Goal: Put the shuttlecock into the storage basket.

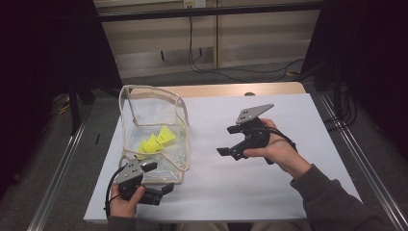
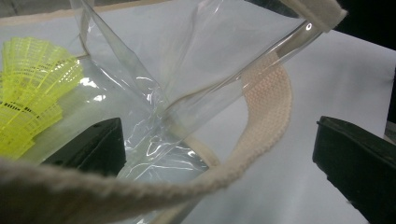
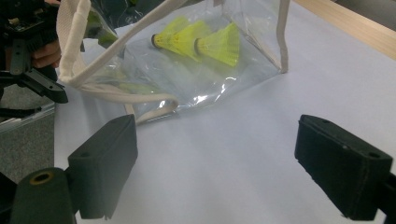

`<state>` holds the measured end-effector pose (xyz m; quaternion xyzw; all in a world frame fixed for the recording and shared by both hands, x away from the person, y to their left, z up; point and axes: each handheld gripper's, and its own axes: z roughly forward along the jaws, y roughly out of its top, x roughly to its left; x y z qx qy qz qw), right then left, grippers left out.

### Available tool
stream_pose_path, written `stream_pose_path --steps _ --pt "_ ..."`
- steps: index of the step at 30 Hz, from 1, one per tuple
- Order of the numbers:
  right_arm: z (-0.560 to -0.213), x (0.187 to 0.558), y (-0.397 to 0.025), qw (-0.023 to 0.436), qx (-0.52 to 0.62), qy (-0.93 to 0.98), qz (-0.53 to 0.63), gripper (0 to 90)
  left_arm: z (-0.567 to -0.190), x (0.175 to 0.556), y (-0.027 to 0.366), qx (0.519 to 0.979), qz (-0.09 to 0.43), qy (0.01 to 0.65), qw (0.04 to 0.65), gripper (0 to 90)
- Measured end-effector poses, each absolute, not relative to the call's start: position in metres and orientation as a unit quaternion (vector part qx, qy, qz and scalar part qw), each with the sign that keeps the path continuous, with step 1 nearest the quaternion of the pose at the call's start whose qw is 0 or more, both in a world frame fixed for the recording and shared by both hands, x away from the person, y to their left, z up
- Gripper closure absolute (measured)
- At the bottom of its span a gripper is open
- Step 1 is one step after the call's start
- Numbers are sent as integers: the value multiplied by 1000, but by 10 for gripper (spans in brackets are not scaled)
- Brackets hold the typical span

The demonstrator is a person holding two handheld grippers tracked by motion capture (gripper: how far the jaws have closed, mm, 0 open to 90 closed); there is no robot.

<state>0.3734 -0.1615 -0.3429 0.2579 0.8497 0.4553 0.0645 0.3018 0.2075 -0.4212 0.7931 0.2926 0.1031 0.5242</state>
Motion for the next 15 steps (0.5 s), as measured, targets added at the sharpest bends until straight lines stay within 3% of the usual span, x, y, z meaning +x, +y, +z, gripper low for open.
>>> stream_pose_path --steps 15 --pt "-359 367 -177 72 267 847 454 126 -421 302 208 794 103 292 523 24"
